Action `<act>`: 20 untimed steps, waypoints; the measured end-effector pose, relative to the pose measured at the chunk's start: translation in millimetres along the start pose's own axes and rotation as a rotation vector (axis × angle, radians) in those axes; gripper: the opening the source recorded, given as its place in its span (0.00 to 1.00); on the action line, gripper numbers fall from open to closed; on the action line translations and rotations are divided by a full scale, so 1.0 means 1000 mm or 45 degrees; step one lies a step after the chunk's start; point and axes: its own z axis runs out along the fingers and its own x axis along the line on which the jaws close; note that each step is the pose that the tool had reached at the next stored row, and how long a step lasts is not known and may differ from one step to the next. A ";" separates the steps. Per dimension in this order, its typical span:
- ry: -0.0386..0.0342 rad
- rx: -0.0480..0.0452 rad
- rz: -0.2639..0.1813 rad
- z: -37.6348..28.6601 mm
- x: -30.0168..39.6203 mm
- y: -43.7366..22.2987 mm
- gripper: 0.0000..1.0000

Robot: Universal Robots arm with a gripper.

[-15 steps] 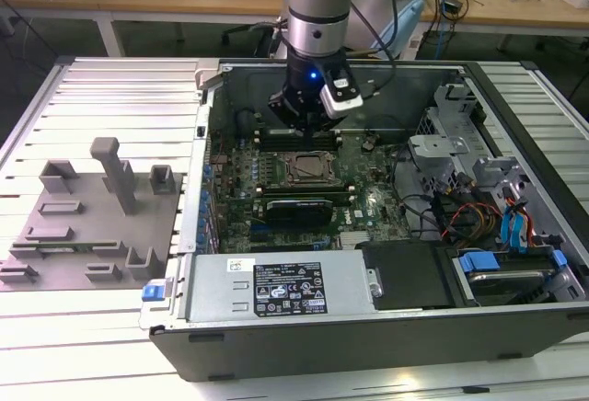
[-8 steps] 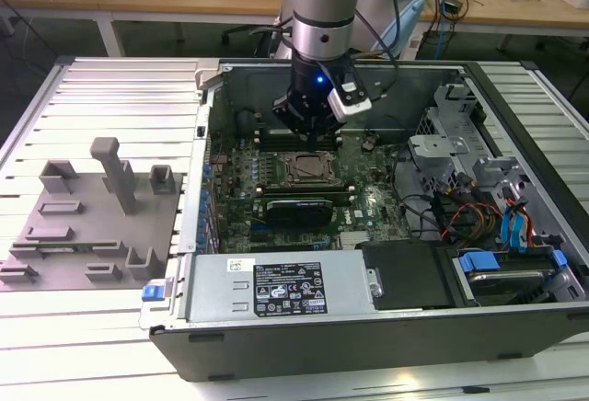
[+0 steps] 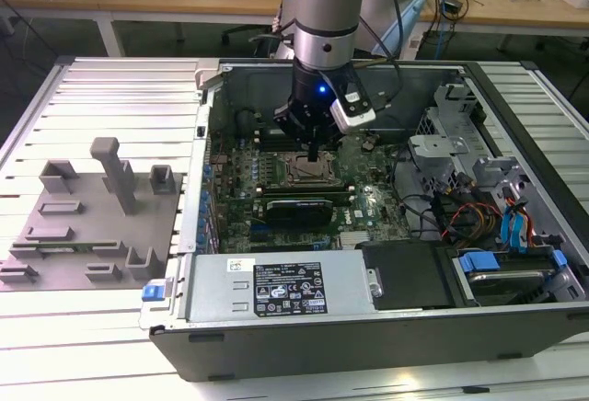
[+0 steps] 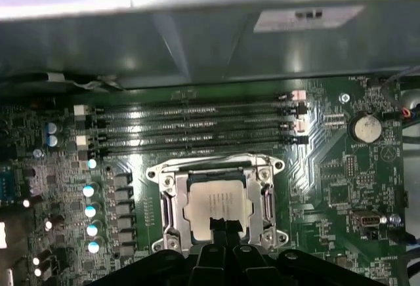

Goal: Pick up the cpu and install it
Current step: 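Install the first cpu locking lever, then install the second cpu locking lever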

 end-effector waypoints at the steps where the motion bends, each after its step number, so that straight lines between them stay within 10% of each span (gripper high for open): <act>1: 0.0000 0.000 0.000 0.0000 0.0000 -0.0004 0.11; 20: 0.0000 -0.001 0.000 -0.0054 -0.0005 -0.0051 0.11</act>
